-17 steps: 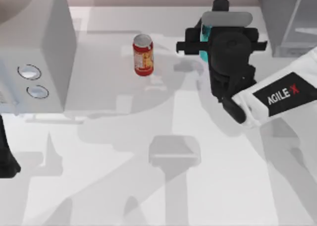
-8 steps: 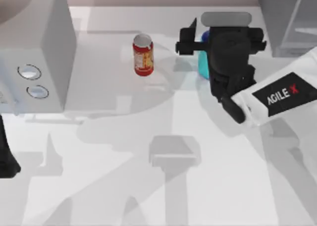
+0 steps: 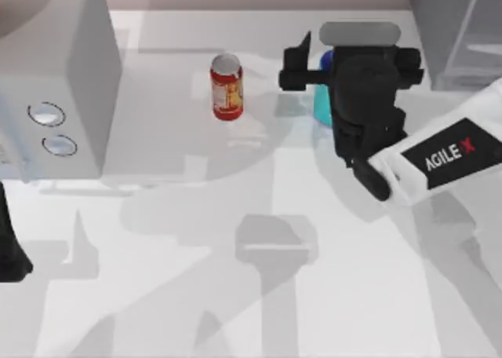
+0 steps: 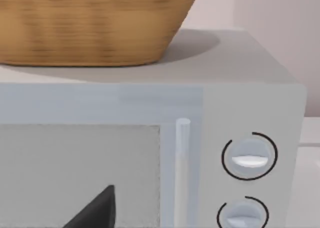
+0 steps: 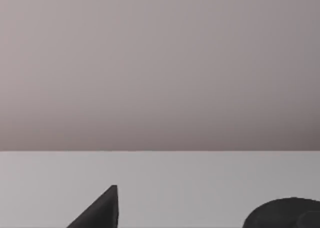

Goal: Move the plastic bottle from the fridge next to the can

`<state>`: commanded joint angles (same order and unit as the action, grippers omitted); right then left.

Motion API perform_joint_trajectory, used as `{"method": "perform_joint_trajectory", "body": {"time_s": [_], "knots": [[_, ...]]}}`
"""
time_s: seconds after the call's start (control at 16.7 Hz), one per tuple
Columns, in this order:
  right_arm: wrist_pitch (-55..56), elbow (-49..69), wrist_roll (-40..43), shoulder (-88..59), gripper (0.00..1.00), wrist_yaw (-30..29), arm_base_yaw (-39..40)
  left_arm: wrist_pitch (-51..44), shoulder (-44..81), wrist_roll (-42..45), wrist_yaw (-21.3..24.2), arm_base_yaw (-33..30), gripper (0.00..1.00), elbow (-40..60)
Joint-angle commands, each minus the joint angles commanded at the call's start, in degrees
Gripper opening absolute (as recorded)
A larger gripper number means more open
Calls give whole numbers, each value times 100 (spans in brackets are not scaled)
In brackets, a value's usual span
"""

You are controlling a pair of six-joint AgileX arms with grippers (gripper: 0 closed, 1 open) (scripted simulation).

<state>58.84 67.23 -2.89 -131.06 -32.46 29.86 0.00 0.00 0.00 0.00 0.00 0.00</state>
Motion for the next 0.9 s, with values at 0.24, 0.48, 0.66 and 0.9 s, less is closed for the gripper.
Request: {"method": "perform_joint_trajectory", "body": {"time_s": [0.24, 0.48, 0.66, 0.9], "knots": [[232, -499, -14, 217, 100, -139, 137, 0, 0, 0, 0, 0, 100, 0], [237, -507, -14, 206, 100, -139, 120, 0, 0, 0, 0, 0, 100, 0], [167, -584, -12, 380, 100, -92, 113, 0, 0, 0, 0, 0, 100, 0], [-292, -1050, 6, 1456, 100, 190, -47, 0, 0, 0, 0, 0, 100, 0]]}}
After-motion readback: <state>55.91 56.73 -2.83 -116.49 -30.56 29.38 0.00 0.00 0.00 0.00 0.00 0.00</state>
